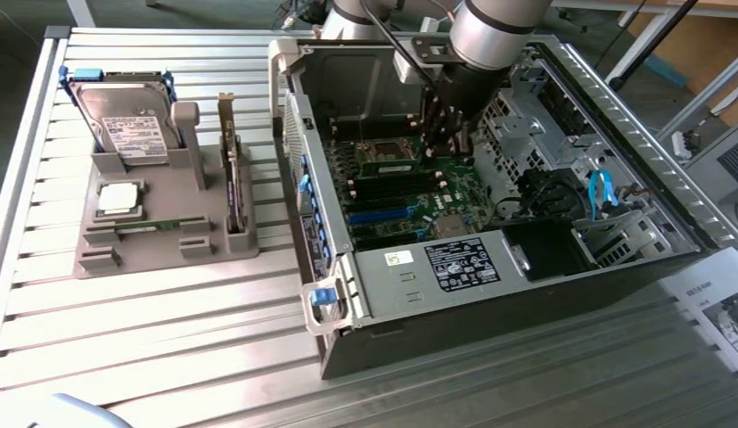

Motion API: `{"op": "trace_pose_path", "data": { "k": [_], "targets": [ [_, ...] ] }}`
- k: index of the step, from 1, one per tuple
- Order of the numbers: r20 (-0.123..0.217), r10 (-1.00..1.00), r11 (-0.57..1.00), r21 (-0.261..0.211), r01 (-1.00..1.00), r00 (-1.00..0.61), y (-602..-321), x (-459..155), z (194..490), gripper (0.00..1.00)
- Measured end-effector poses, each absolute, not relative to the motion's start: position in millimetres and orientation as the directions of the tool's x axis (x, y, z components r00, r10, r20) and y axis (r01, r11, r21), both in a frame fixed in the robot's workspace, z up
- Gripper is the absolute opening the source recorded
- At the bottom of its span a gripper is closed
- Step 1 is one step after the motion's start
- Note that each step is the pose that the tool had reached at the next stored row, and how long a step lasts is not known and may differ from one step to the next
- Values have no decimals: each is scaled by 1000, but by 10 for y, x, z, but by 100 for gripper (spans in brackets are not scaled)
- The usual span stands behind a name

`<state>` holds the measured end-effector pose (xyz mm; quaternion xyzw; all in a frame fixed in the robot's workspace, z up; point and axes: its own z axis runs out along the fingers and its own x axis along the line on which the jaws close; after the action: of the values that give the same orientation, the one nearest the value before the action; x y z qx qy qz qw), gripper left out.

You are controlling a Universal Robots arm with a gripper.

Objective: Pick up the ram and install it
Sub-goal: 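Insert the ram into the slot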

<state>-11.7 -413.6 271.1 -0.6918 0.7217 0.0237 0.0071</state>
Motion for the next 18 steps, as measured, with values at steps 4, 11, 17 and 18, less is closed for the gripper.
{"op": "trace_pose_path", "data": {
  "k": [4,11,17,18],
  "targets": [
    [-43,-998,42,24,-999,-43,-4136,-116,2703,12],
    [-43,-998,42,24,-999,-43,-4135,-116,2684,12],
    [-43,-998,42,24,-999,-43,-4136,-116,2647,12],
    [-43,-998,42,24,-999,-43,-4136,-116,2641,12]
  ]
}}
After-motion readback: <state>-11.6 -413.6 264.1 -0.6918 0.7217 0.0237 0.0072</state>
